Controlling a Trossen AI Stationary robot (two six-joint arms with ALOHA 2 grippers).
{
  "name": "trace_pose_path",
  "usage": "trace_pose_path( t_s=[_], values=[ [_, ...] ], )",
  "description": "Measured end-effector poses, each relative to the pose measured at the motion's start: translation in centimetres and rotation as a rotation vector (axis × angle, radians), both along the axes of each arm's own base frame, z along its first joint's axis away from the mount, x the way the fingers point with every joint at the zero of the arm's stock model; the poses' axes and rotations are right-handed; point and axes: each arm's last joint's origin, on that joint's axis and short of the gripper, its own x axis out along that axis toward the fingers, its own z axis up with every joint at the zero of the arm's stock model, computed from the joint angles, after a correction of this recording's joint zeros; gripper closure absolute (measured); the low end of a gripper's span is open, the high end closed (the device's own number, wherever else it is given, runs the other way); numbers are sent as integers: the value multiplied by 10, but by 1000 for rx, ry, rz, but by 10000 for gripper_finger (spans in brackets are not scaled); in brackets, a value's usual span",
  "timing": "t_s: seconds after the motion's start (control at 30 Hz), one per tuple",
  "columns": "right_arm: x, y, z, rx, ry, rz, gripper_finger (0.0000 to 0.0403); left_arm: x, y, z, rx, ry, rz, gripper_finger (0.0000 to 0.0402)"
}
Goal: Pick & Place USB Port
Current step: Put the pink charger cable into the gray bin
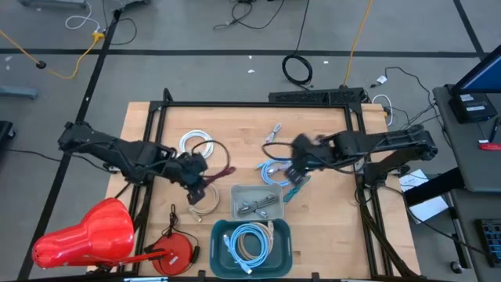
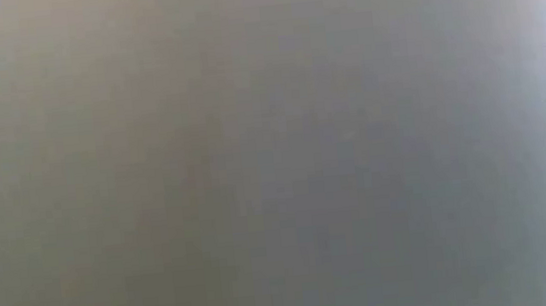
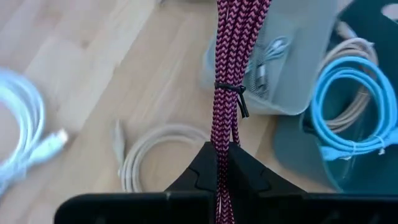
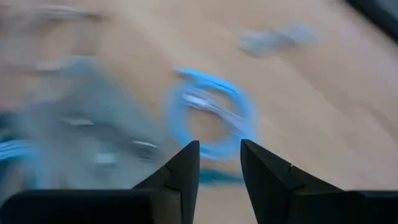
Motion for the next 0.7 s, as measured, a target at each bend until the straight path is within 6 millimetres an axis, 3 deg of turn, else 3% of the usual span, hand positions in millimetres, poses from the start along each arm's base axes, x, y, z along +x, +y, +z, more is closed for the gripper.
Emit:
trace_pose_path(
  t_s=[0.1, 0.27, 0.5, 0.7],
  values=[
    [-27, -3, 5, -50, 77, -148, 303, 23, 6, -4, 6, 50, -73, 390],
    [-53, -2, 19, -65, 13, -220, 314, 72, 8, -31, -8, 152, -235, 390],
    [-58, 0, 23, -121, -45, -246, 317, 135, -1, -57, -25, 165, -405, 390],
    [-51, 2, 9, -138, -25, -240, 317, 161, -5, -66, -19, 182, -471, 390]
  ],
)
